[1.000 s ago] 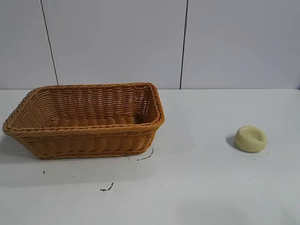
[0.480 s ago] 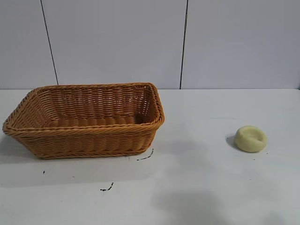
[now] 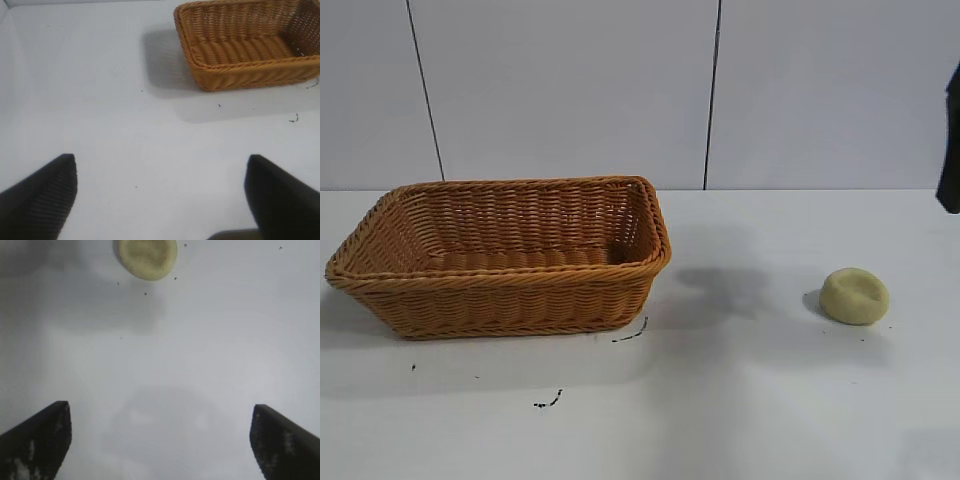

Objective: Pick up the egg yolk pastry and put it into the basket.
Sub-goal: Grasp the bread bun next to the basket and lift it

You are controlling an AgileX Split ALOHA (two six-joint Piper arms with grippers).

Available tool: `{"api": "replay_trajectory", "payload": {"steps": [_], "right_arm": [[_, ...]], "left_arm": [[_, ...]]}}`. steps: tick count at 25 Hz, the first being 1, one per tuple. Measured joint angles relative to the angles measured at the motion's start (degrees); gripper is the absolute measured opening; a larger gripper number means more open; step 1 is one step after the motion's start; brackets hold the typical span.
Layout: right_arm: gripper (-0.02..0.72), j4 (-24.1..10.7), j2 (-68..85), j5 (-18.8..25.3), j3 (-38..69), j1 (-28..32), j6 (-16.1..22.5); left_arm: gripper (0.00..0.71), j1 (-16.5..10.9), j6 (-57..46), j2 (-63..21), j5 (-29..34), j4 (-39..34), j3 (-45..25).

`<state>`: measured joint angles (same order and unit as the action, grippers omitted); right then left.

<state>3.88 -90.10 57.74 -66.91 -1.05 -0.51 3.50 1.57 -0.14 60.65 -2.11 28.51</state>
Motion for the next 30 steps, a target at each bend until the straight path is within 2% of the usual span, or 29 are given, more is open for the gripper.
{"api": "replay_trajectory", "payload": {"steps": [8, 12, 22, 30], "right_arm": [[0.696, -1.78, -15.10, -1.03, -11.87, -1.09, -0.26], [0.696, -2.36, -17.63, -2.76, -12.98, -3.45, -0.26], [0.696, -2.28, -24.85, -6.04, -13.16, -3.83, -0.26], [0.696, -2.07, -30.91, -13.26, -13.16, -3.83, 0.51]], "left_arm": [[0.693, 0.00, 0.00, 0.00, 0.00, 0.00, 0.00], [0.693, 0.00, 0.00, 0.00, 0.00, 0.00, 0.00], [0.693, 0.00, 0.00, 0.00, 0.00, 0.00, 0.00], [0.693, 0.00, 0.00, 0.00, 0.00, 0.00, 0.00]]}}
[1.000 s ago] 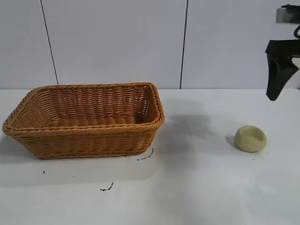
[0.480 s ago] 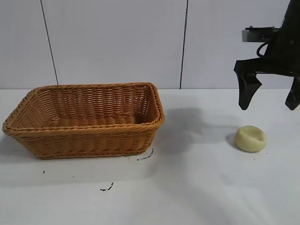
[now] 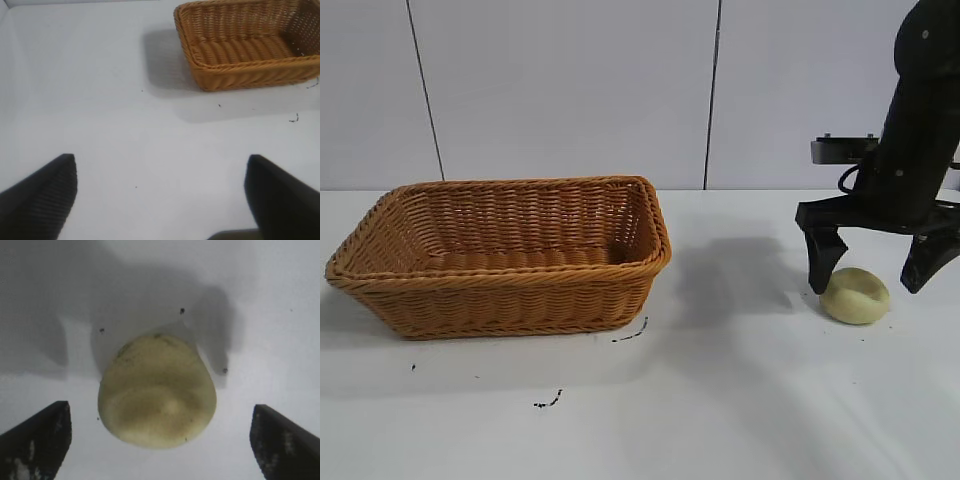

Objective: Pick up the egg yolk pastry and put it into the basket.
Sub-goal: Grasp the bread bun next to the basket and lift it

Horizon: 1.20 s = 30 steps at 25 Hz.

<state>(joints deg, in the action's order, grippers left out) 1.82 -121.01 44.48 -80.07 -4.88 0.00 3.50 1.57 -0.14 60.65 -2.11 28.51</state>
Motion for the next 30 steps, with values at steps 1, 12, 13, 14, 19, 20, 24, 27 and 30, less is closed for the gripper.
{"api": "replay_trajectory", "payload": {"steps": [1, 12, 13, 14, 19, 20, 24, 27, 30], "right_arm": [[0.696, 0.12, -0.43, -0.48, 0.00, 0.00, 0.00], [0.540, 0.63, -1.84, -1.40, 0.00, 0.00, 0.00], [0.498, 0.63, -1.84, -1.40, 0.00, 0.00, 0.00], [0.441, 0.63, -1.84, -1.40, 0.00, 0.00, 0.00], [0.168, 0.63, -1.84, -1.40, -0.05, 0.00, 0.00], [0.146, 0.63, -1.84, -1.45, -0.04, 0.00, 0.00], [0.115, 0.63, -1.41, -1.19, -0.04, 0.00, 0.00], [0.109, 0.19, -0.06, -0.32, -0.04, 0.00, 0.00], [0.109, -0.34, 4.15, 1.47, -1.19, 0.00, 0.00]], "left_arm": [[0.693, 0.00, 0.00, 0.00, 0.00, 0.00, 0.00], [0.693, 0.00, 0.00, 0.00, 0.00, 0.00, 0.00], [0.693, 0.00, 0.00, 0.00, 0.00, 0.00, 0.00], [0.693, 0.00, 0.00, 0.00, 0.00, 0.00, 0.00], [0.693, 0.00, 0.00, 0.00, 0.00, 0.00, 0.00], [0.693, 0.00, 0.00, 0.00, 0.00, 0.00, 0.00], [0.693, 0.00, 0.00, 0.00, 0.00, 0.00, 0.00], [0.693, 0.00, 0.00, 0.00, 0.00, 0.00, 0.00], [0.693, 0.00, 0.00, 0.00, 0.00, 0.00, 0.00]]}}
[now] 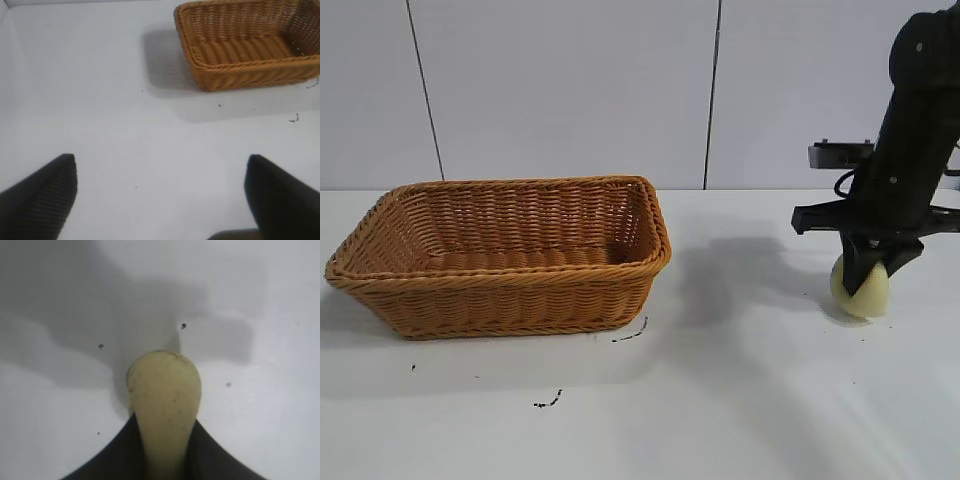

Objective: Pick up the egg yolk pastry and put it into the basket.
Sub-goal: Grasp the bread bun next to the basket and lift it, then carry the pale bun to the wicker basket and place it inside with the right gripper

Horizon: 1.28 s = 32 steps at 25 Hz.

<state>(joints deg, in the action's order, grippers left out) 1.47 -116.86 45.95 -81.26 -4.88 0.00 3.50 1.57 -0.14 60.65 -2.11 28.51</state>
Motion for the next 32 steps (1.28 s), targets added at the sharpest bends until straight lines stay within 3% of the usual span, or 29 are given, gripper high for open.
{"api": "replay_trajectory", "payload": {"steps": [8, 12, 21, 26, 32], "right_arm": [[0.109, -0.18, 6.85, 12.88, -15.39, -0.17, -0.34], [0.109, -0.72, 6.85, 15.01, -20.03, -2.58, -0.34], [0.109, -0.91, 3.63, 14.87, -27.47, -17.46, 0.00], [0.109, -0.91, -1.24, 11.33, -34.53, -26.94, 0.65], [0.109, -0.59, -9.94, 5.33, -39.78, -33.82, 1.20]], "left_arm": [[0.693, 0.00, 0.00, 0.00, 0.00, 0.00, 0.00], [0.693, 0.00, 0.00, 0.00, 0.00, 0.00, 0.00], [0.693, 0.00, 0.00, 0.00, 0.00, 0.00, 0.00], [0.693, 0.00, 0.00, 0.00, 0.00, 0.00, 0.00], [0.693, 0.00, 0.00, 0.00, 0.00, 0.00, 0.00]]}}
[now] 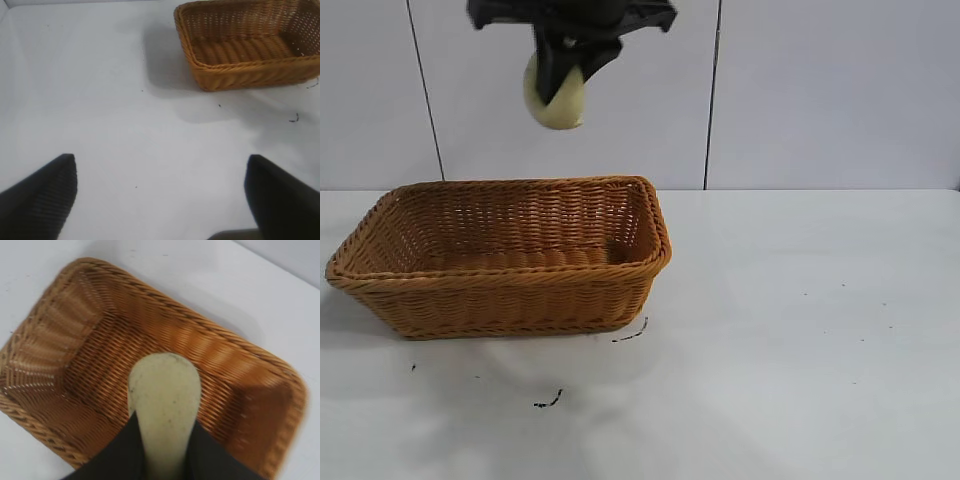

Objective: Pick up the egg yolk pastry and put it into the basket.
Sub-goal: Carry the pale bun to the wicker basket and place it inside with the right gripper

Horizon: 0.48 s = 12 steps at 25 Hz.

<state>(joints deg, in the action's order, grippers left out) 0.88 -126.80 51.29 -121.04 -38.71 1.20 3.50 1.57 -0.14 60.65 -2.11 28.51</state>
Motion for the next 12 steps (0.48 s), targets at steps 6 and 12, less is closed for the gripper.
{"api": "replay_trajectory", "payload": {"steps": [6, 12], "right_arm": [[0.109, -0.16, -8.02, -6.86, 0.00, -0.80, 0.21], [0.144, -0.28, -13.10, -8.68, 0.00, -0.80, 0.21]], "left_arm": [[0.693, 0.00, 0.00, 0.00, 0.00, 0.00, 0.00], [0.693, 0.00, 0.00, 0.00, 0.00, 0.00, 0.00]]}}
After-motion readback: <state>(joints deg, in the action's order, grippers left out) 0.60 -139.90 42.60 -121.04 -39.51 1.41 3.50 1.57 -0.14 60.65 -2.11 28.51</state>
